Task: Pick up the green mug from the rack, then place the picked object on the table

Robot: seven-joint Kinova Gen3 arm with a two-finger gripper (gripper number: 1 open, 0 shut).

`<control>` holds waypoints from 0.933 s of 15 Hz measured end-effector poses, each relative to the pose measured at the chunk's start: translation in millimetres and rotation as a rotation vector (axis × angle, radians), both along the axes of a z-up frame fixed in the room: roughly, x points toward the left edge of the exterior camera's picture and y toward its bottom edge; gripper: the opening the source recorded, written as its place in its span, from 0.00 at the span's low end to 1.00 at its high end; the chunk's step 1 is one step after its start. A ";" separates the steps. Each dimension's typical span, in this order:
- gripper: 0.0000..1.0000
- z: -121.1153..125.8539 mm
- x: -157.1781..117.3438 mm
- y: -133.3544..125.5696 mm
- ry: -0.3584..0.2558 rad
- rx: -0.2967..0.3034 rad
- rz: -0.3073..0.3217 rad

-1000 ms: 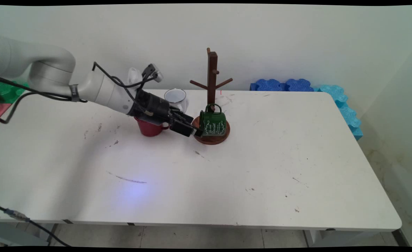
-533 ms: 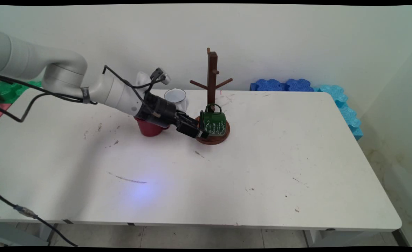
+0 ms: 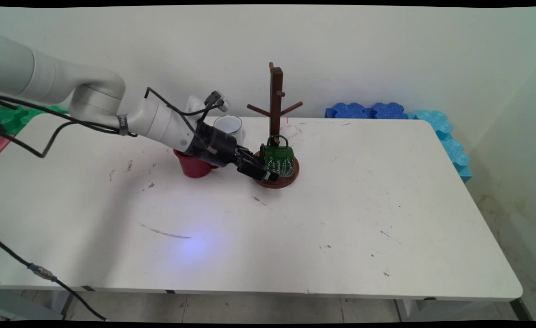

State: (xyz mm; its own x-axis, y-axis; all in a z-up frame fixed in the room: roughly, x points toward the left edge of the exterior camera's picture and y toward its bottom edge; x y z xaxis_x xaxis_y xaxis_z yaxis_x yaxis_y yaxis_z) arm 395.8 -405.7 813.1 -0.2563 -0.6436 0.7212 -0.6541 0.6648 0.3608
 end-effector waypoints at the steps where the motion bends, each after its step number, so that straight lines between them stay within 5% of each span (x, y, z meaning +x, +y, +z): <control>1: 1.00 -0.8 -1.0 -1.7 0.002 0.000 -0.002; 5: 1.00 -2.6 -3.9 -8.5 0.008 -0.006 -0.004; 6: 0.00 -2.7 -4.3 -9.3 0.009 -0.007 -0.005; 14: 0.00 -2.9 -8.5 -15.4 0.016 -0.014 -0.009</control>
State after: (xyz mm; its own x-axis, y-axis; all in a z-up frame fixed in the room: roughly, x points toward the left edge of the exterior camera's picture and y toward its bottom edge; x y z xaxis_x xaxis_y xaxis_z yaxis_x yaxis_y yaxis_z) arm 387.3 -421.1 810.2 -0.2499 -0.6316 0.7339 -0.6425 0.6752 0.3623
